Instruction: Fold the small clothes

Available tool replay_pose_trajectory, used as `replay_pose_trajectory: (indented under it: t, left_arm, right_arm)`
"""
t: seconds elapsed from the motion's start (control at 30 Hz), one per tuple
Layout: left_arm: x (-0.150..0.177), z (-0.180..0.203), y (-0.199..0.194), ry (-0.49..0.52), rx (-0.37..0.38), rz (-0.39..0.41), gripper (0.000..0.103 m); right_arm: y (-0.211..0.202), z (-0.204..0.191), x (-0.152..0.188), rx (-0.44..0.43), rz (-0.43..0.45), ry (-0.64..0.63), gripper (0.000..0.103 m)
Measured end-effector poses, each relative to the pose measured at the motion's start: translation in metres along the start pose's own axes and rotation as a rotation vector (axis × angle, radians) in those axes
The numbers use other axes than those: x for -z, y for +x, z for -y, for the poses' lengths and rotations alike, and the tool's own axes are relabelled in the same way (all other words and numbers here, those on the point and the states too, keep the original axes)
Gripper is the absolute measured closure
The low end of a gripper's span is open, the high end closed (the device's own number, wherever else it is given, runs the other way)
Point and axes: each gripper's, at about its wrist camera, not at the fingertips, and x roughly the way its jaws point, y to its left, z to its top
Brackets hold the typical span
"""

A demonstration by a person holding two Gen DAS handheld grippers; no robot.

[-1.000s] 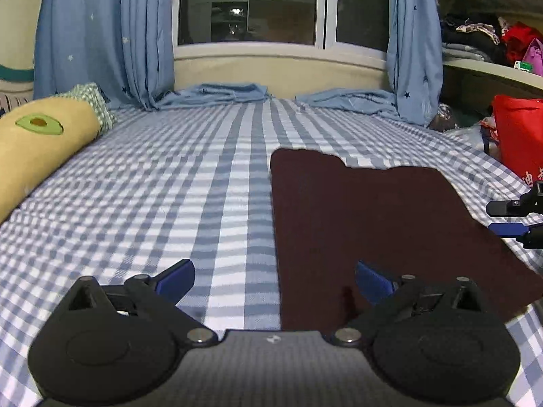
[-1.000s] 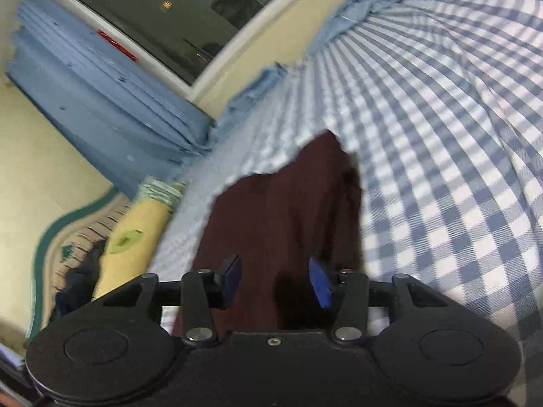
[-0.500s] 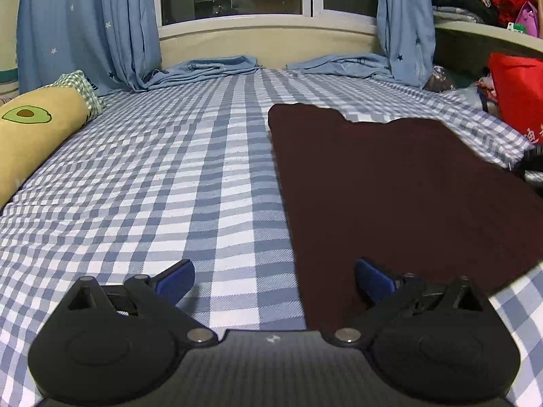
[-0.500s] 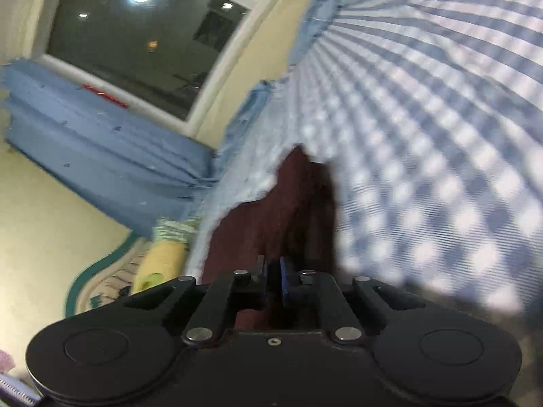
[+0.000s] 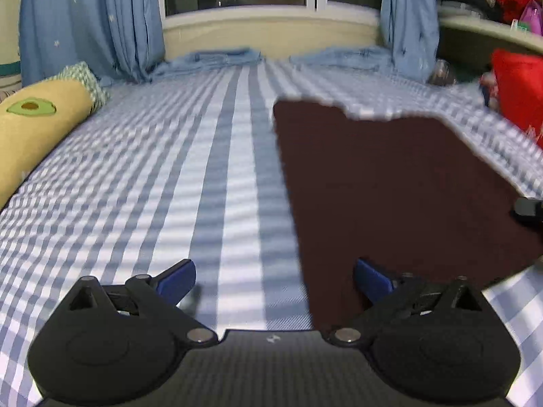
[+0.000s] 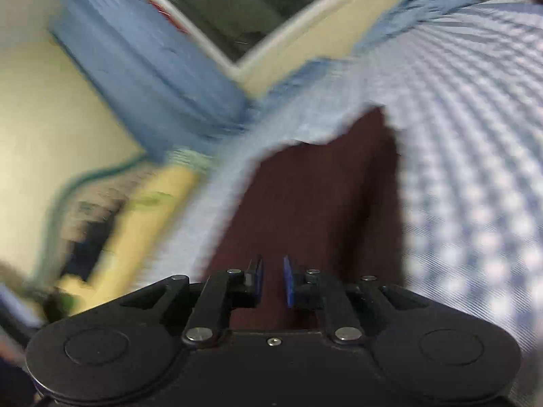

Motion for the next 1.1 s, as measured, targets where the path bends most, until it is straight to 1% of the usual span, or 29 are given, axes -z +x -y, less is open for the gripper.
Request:
replay_pose_trajectory:
  t: [0.03,0.1,0.13,0.17,0.23,0.3,0.33,0.37,0.4,0.43,0.47,0.5,0.53,0.57,0.6,0.63,0.67,0.73,0.8,0.97,1.1]
  left_arm:
    - [0.003,-0.003,-0.001,-0.012,0.011,0.008,0.001]
    - [0.002,-0.007,-0.009,-0.026,0.004,0.012,0.002]
    - [0.002,-0.008,-0.015,-0.029,0.0,0.027,0.002]
    - [0.002,-0.009,-0.022,-0.032,0.001,0.047,0.002]
    - [0.003,-0.01,-0.029,-0.039,0.025,0.061,0.002]
    - [0.005,-0.007,-0.028,-0.026,0.053,0.041,0.002]
    - [0.006,-0.003,-0.022,-0.011,0.063,0.02,0.002]
    - [0.008,0.0,-0.016,0.009,0.059,-0.003,0.001]
    - [0.012,0.004,-0.01,0.025,0.038,-0.019,0.0]
    - [0.014,0.004,-0.011,0.017,0.038,-0.017,0.001]
    - [0.014,0.001,-0.015,-0.005,0.044,-0.017,0.002]
    - [0.013,0.0,-0.022,-0.02,0.053,-0.02,0.002]
    - [0.012,-0.002,-0.03,-0.027,0.064,-0.017,0.002]
    - [0.011,-0.002,-0.038,-0.027,0.066,-0.012,0.001]
    - [0.01,-0.002,-0.048,-0.027,0.058,-0.009,0.0]
    - [0.008,-0.001,-0.058,-0.028,0.047,-0.002,0.0]
    - [0.006,0.0,-0.068,-0.032,0.046,0.006,0.0]
    - [0.002,-0.001,-0.088,-0.047,0.071,0.023,0.0]
    - [-0.001,-0.001,-0.106,-0.063,0.096,0.03,0.0]
    - [-0.002,0.0,-0.144,-0.074,0.16,0.064,0.0]
    - [0.003,0.001,-0.165,-0.087,0.202,0.066,0.0]
  right_arm:
    - [0.0,0.011,0.007,0.023,-0.001,0.036,0.103]
    - [-0.009,0.029,0.019,-0.014,0.01,0.126,0.103]
    - [-0.015,0.025,0.023,-0.004,0.014,0.117,0.103]
    - [-0.021,0.016,0.025,0.011,0.023,0.09,0.1]
    - [-0.038,-0.004,0.029,0.023,0.065,0.025,0.079]
    - [-0.044,-0.014,0.032,0.038,0.096,-0.03,0.076]
    - [-0.043,-0.015,0.035,0.069,0.093,-0.055,0.076]
    - [-0.04,-0.01,0.038,0.104,0.079,-0.051,0.077]
    - [-0.037,-0.002,0.041,0.124,0.059,-0.03,0.087]
    - [-0.029,0.003,0.042,0.141,0.043,-0.017,0.097]
    - [-0.026,0.005,0.044,0.158,0.039,-0.023,0.098]
    - [-0.028,0.002,0.045,0.165,0.043,-0.023,0.094]
    - [-0.032,-0.003,0.046,0.169,0.048,-0.027,0.078]
    - [-0.039,-0.013,0.047,0.167,0.063,-0.041,0.067]
    - [-0.048,-0.024,0.049,0.153,0.09,-0.054,0.045]
    - [-0.061,-0.037,0.053,0.122,0.132,-0.068,0.028]
    - [-0.071,-0.049,0.056,0.1,0.164,-0.082,0.022]
    - [-0.09,-0.074,0.059,0.098,0.201,-0.104,0.006]
    - [-0.107,-0.093,0.063,0.134,0.215,-0.099,0.003]
    - [-0.132,-0.121,0.077,0.091,0.251,-0.069,0.001]
    - [-0.137,-0.134,0.093,0.16,0.262,-0.079,0.001]
